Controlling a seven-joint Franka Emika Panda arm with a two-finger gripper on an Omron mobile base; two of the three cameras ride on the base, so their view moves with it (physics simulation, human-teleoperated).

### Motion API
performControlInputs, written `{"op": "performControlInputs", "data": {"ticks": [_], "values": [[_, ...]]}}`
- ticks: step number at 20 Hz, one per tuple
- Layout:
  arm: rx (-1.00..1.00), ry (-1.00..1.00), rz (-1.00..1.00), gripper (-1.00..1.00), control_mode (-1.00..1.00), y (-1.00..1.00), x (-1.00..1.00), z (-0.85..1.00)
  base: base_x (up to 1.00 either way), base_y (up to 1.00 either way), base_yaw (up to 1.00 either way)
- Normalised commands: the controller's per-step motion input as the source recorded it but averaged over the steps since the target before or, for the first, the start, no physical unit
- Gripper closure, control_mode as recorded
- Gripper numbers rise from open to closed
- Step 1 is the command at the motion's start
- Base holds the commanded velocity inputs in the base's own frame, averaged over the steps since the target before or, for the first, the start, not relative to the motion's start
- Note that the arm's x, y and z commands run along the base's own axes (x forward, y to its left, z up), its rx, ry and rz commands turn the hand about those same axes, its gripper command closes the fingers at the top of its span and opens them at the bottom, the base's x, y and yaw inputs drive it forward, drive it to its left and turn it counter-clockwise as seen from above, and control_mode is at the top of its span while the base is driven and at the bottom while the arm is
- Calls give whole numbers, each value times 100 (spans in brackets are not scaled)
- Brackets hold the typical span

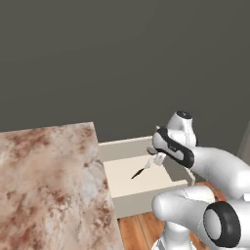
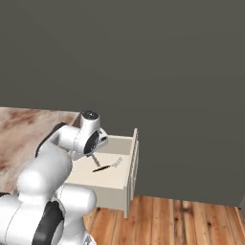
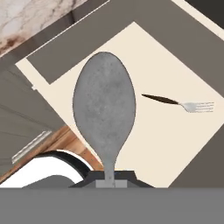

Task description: Organize the utensils by type. Pick up the wooden spoons from the counter and place them in the open cabinet. Then pick up the metallic utensils from the counter and place them in the open drawer.

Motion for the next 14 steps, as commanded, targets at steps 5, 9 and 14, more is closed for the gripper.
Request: {"op": "performControlInputs", "data": {"ticks": [5, 9, 14], "values": [[0, 27, 12, 100, -100, 25, 70, -45, 0, 0, 0], [0, 6, 26, 100, -100, 19, 45, -39, 0, 0, 0], [-1, 0, 40, 100, -100, 13, 23, -53, 0, 0, 0]]}}
